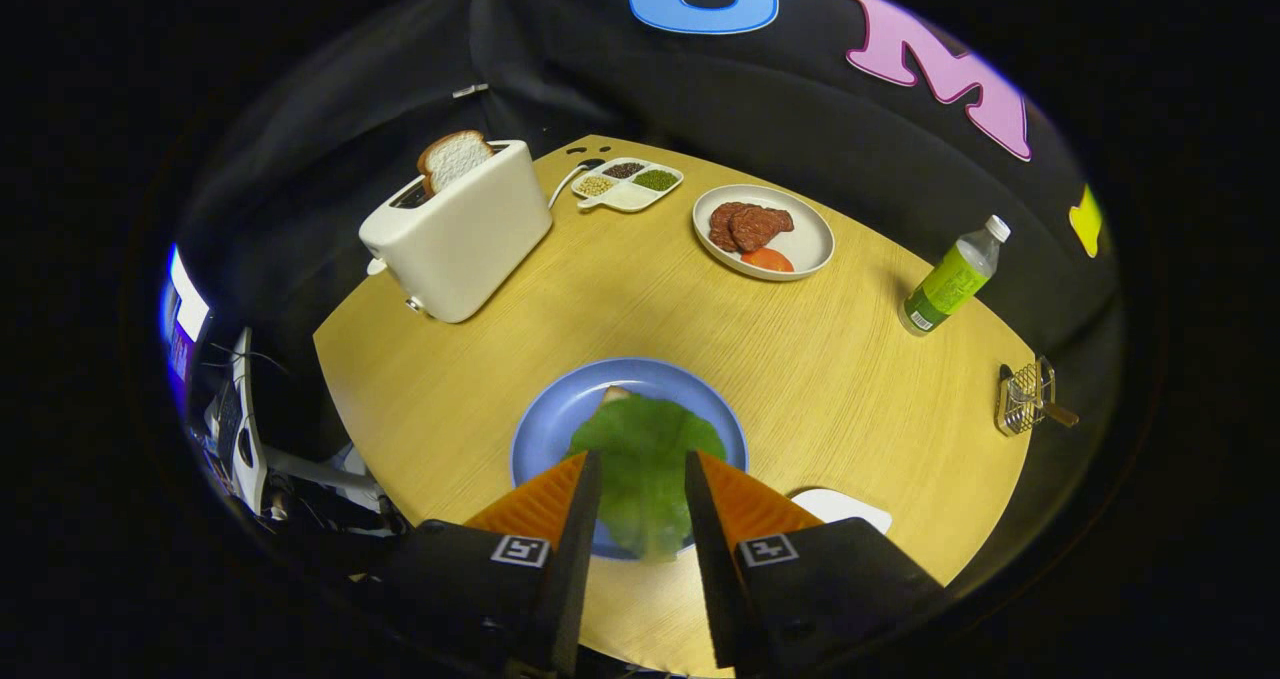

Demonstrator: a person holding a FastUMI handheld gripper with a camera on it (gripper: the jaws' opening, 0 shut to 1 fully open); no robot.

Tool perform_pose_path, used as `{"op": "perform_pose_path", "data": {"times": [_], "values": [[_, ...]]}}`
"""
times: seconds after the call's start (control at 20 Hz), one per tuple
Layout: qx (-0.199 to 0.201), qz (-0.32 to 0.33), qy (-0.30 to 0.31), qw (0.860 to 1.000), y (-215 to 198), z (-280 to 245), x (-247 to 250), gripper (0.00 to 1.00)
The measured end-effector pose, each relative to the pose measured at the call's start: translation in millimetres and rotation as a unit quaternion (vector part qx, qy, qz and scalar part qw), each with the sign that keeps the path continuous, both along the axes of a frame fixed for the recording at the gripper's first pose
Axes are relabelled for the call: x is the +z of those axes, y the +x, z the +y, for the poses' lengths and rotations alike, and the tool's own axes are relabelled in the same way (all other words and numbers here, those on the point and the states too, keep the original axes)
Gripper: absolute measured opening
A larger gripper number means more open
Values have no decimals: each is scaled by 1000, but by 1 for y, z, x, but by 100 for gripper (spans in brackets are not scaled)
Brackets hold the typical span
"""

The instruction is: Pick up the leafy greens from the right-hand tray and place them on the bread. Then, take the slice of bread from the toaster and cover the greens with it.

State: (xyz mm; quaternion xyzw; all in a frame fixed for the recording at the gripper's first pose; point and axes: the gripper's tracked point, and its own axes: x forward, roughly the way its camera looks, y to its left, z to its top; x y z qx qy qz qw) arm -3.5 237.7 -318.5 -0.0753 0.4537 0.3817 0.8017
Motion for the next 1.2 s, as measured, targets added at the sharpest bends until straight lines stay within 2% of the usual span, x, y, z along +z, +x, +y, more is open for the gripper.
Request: {"op": "perform_pose_path", "data": {"times": [0.05, 0.3, 0.55, 0.85, 1.2], "values": [[-4, 0, 4, 1000, 1, 0, 2, 56], [-24, -18, 51, 998, 9, 16, 45, 51], [-5, -53, 97, 994, 15, 76, 115, 65], [2, -51, 147, 988, 19, 174, 171, 80], [1, -65, 134, 989, 33, 275, 164, 82]]}}
